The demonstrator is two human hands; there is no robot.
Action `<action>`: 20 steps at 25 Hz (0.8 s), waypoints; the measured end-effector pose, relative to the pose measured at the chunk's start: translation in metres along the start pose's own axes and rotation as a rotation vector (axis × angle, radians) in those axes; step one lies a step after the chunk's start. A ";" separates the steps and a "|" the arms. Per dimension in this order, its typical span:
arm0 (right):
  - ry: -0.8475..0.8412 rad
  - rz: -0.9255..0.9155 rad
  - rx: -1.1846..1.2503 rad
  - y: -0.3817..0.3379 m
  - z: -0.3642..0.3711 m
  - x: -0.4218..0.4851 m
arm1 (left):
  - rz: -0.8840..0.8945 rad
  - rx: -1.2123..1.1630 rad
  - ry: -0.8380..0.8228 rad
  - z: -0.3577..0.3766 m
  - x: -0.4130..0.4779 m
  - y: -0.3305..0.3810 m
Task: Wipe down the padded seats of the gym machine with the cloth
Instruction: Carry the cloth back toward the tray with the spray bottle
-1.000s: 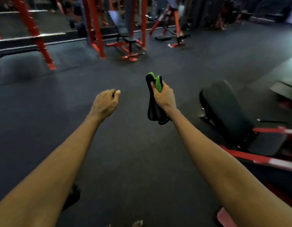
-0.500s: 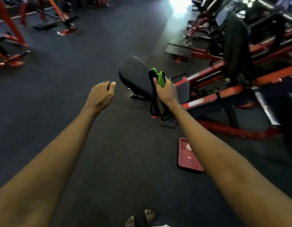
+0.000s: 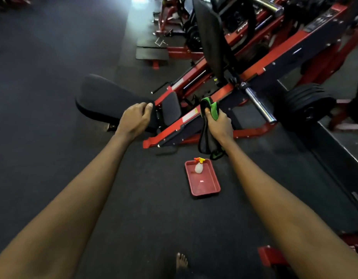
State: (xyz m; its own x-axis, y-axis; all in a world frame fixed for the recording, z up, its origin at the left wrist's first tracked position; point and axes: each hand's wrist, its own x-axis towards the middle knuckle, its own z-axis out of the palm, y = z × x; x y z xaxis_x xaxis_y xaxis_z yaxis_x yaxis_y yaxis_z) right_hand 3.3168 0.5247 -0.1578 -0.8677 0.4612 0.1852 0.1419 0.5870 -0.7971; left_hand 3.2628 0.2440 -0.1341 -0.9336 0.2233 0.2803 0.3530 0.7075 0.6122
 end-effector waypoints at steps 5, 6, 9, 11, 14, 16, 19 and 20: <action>0.011 0.025 0.004 0.029 -0.014 0.042 | 0.029 -0.018 -0.049 0.048 0.047 0.024; 0.008 0.032 0.003 0.035 -0.015 0.051 | 0.026 -0.019 -0.061 0.058 0.056 0.027; 0.031 0.056 -0.001 0.053 -0.010 0.081 | 0.022 -0.033 -0.106 0.087 0.081 0.026; 0.031 0.074 -0.005 0.069 0.000 0.100 | 0.015 -0.055 -0.138 0.111 0.102 0.019; 0.021 0.155 -0.044 0.102 0.024 0.133 | 0.004 -0.091 -0.200 0.160 0.142 0.003; 0.013 0.220 -0.063 0.130 0.046 0.155 | 0.004 -0.125 -0.248 0.200 0.171 -0.012; 0.008 0.323 -0.085 0.173 0.079 0.181 | 0.012 -0.159 -0.324 0.262 0.207 -0.037; 0.017 0.361 -0.094 0.192 0.091 0.189 | 0.002 -0.165 -0.341 0.286 0.219 -0.049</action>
State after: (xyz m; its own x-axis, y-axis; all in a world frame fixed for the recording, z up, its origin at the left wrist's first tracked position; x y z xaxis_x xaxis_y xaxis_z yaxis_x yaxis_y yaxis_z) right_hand 3.1362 0.6640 -0.3280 -0.7459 0.6602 -0.0878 0.4808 0.4426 -0.7569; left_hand 3.0239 0.4504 -0.3145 -0.8901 0.4544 0.0363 0.3337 0.5954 0.7308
